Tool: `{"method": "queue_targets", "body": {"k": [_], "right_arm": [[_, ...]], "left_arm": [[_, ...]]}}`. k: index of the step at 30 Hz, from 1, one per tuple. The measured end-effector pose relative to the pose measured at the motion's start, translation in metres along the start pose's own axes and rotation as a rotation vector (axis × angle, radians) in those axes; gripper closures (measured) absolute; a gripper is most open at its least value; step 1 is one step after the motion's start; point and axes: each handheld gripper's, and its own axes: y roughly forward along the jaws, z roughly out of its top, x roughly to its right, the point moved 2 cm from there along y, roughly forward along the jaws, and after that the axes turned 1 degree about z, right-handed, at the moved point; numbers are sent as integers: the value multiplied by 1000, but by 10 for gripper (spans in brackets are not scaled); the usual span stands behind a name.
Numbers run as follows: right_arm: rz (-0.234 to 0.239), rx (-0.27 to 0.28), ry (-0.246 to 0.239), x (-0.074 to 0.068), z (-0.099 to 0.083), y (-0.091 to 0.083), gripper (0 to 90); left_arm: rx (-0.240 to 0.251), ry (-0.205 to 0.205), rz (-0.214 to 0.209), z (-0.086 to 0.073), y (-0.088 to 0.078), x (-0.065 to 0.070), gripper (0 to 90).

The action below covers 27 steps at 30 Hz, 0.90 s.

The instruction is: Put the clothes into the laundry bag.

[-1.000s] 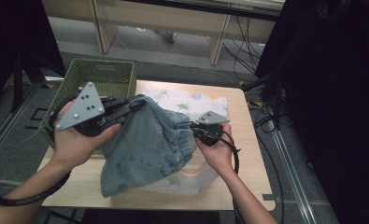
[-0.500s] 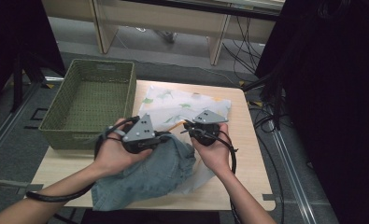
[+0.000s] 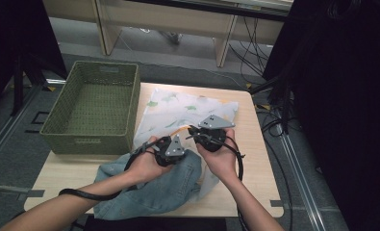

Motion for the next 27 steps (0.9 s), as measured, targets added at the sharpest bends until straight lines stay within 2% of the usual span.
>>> {"method": "queue_targets", "body": {"k": [2, 4, 6, 9, 11, 13, 14, 17, 19, 21, 22, 24, 25, 27], "right_arm": [[-2, -13, -2, -1, -3, 2, 900], [1, -21, -5, -1, -5, 3, 900], [1, -29, -6, -1, -6, 4, 900], [-1, -35, -3, 0, -8, 3, 900], [0, -34, -3, 1, -8, 3, 900], [-4, -36, -2, 2, -9, 3, 900], [-2, -40, 0, 3, -9, 3, 900], [-5, -45, 5, 2, -10, 4, 899], [-4, -47, 0, 1, -9, 4, 899], [-3, -48, -7, 1, -9, 4, 899], [-3, -50, -4, 0, -9, 5, 900], [2, -55, -8, -2, -9, 7, 899], [-1, -58, -8, -3, -9, 7, 899], [8, -70, -10, -5, -11, 8, 899]], "left_arm": [[-4, -13, -9, -6, 6, 1, 837], [7, -19, -10, -7, 4, -1, 804], [35, -34, -10, -5, -3, -5, 712], [95, -61, -5, -2, -25, -10, 509], [134, -79, 11, 0, -50, -13, 451], [162, -93, 0, -3, -73, -14, 406], [165, -94, 2, -6, -84, -15, 383], [127, -135, -47, -24, -102, -12, 331], [89, -155, -87, -40, -104, -7, 311], [69, -164, -112, -51, -98, -1, 296], [62, -161, -136, -54, -93, 3, 286], [43, -132, -138, -57, -81, 9, 269], [25, -132, -157, -58, -75, 14, 267], [-23, -110, -167, -60, -59, 22, 277]]}}
